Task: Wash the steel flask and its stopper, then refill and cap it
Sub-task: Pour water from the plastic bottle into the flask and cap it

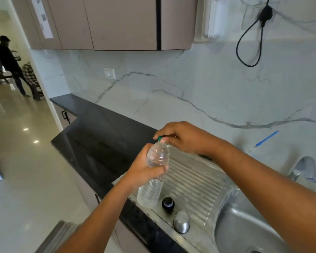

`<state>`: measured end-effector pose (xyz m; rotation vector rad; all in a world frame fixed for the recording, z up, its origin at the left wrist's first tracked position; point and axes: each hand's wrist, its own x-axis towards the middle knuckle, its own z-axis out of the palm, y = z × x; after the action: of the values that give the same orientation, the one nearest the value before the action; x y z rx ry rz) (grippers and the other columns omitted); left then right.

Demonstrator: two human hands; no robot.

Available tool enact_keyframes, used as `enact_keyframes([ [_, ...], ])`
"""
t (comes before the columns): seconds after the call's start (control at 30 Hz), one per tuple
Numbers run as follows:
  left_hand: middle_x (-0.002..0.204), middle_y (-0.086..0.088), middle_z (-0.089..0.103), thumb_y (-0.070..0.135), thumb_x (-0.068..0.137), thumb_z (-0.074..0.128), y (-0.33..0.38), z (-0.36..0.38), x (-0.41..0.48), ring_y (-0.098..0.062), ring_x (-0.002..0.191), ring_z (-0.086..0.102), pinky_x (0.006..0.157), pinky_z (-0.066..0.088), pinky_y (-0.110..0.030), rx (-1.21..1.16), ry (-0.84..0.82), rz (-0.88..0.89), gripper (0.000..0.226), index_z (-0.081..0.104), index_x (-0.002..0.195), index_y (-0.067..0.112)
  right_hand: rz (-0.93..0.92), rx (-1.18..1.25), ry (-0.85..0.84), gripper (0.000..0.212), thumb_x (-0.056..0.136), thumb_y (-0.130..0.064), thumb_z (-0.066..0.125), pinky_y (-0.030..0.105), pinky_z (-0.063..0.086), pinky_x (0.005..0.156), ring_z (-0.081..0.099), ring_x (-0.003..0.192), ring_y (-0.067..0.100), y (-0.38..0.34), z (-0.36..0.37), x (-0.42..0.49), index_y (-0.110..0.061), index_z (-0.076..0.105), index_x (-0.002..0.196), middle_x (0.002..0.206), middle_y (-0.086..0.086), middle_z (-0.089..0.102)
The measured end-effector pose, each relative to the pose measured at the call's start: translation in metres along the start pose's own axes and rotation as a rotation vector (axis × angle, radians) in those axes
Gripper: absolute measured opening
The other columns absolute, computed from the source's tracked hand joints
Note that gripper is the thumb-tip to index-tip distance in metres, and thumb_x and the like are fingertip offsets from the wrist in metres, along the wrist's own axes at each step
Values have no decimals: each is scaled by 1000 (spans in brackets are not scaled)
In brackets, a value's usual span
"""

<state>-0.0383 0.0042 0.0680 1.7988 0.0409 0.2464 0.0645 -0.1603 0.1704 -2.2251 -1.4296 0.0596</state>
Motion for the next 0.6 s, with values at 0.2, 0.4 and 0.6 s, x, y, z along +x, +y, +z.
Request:
enact_keyframes([
  [0.2, 106, 1, 67, 21, 71, 81, -12, -37, 4, -6, 92, 68, 80, 58, -29, 117, 2, 1, 56, 55, 120, 25, -12, 213, 22, 13, 93, -16, 74, 27, 54, 100, 68, 105, 1, -4, 13, 23, -22, 80, 103, 114, -12, 75],
  [0.4, 97, 8, 69, 15, 74, 83, -21, -62, 13, -8, 87, 69, 79, 58, -36, 297, -6, -30, 52, 55, 114, 33, 84, 414, 199, 14, 88, -9, 79, 29, 57, 96, 73, 97, 8, 11, 38, 33, -19, 80, 98, 106, -9, 77],
  [0.6, 94, 10, 69, 25, 65, 83, -25, -77, 21, -3, 82, 68, 72, 54, -25, 491, -92, -75, 55, 53, 109, 40, 267, 433, 282, 12, 90, -14, 77, 19, 52, 80, 66, 74, -4, 38, 78, 23, -24, 78, 97, 95, -10, 73],
])
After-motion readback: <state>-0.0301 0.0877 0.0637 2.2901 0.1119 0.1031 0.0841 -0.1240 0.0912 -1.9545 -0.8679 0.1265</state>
